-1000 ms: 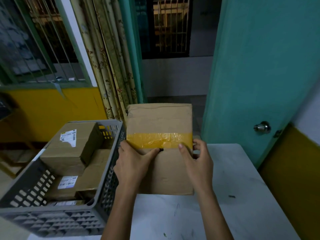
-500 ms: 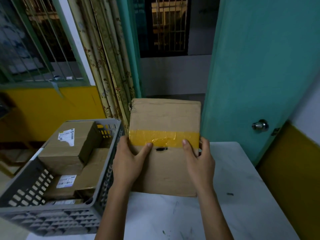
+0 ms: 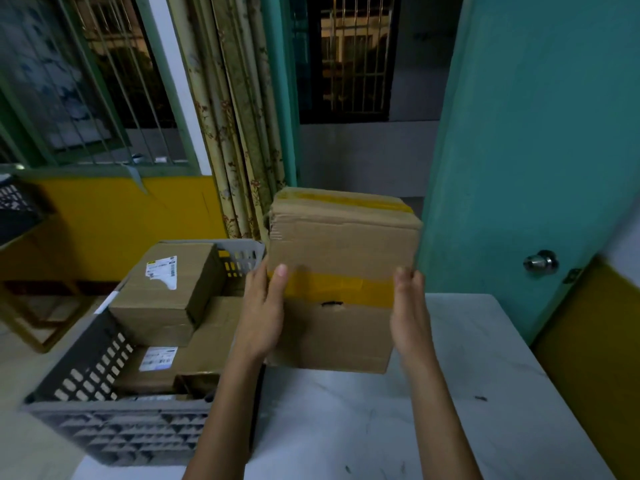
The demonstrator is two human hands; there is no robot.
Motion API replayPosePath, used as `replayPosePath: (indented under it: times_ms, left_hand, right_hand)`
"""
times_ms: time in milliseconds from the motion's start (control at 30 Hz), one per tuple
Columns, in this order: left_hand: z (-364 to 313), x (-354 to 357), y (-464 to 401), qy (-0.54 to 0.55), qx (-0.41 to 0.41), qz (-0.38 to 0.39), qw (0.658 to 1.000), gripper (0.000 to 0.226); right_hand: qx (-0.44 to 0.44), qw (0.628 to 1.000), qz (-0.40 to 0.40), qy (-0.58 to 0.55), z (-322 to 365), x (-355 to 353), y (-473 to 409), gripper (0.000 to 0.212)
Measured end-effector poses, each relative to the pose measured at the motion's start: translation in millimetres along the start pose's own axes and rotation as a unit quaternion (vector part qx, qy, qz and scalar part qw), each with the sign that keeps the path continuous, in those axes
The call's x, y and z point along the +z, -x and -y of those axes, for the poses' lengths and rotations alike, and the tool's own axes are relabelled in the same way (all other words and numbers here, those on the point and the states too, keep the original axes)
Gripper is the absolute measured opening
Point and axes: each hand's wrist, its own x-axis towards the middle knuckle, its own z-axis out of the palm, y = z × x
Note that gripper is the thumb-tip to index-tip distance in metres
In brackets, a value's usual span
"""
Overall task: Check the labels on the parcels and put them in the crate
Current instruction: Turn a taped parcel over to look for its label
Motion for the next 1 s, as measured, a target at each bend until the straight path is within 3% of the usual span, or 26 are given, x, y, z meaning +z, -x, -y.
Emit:
replayPosePath:
  times_ms: [100,200,267,367,433,567,667,800,900,1000]
  left_hand:
    - [-5.9,-20.5,-2.1,0.147,-0.074,0.018,0.986,0.083]
    - [-8.2,-50.8,-9.1,0.255,-0.112,0.008,0.96,0.067]
    - [-2.6,-70.4,-15.4,0.231,-0.115,0.052,0.965,0.079]
    - [3.7,-101.7,-20.6,0.198,-0.137,0.136,0.961,0.091]
    - [8.9,-123.2,-25.5,0.191,-0.135,0.167,0.958,0.079]
    - [18.2,-142.8,-23.4,0.205,-0.098,0.17,0.959,0.031]
    - [26.9,-157.4,-19.9,0.21,-0.063,0.154,0.963,0.03]
    - [42.3,-183.0,-16.5,0.198,-0.03,0.159,0.967,0.056]
    - [48.5,-194.2,-10.6,0.219,-0.058,0.156,0.961,0.055]
    - [57.0,-203.3,-14.3,0.202,-0.088,0.093,0.971,0.057]
  right_hand:
    - [0.068,0.983,0.017,-0.172,13.1,11.3,4.4,0.067]
    - [0.068,0.976,0.033,-0.203,23.7,23.1,13.5,0.06]
    - [0.08,0.976,0.059,-0.192,26.3,31.4,21.6,0.065]
    - [0.095,0.971,0.087,-0.2,33.1,46.2,36.3,0.054]
    - [0.087,0.97,0.091,-0.207,32.7,55.3,45.0,0.05]
    - [0.053,0.976,0.061,-0.203,30.8,73.3,58.2,0.04]
    - [0.047,0.977,0.042,-0.206,30.6,90.7,69.2,0.018]
    - [0.07,0.972,0.062,-0.217,27.2,109.7,85.8,0.025]
    - [0.054,0.975,0.039,-0.211,26.4,125.6,94.0,0.07]
    - [0.044,0.973,0.014,-0.226,27.7,138.4,100.9,0.068]
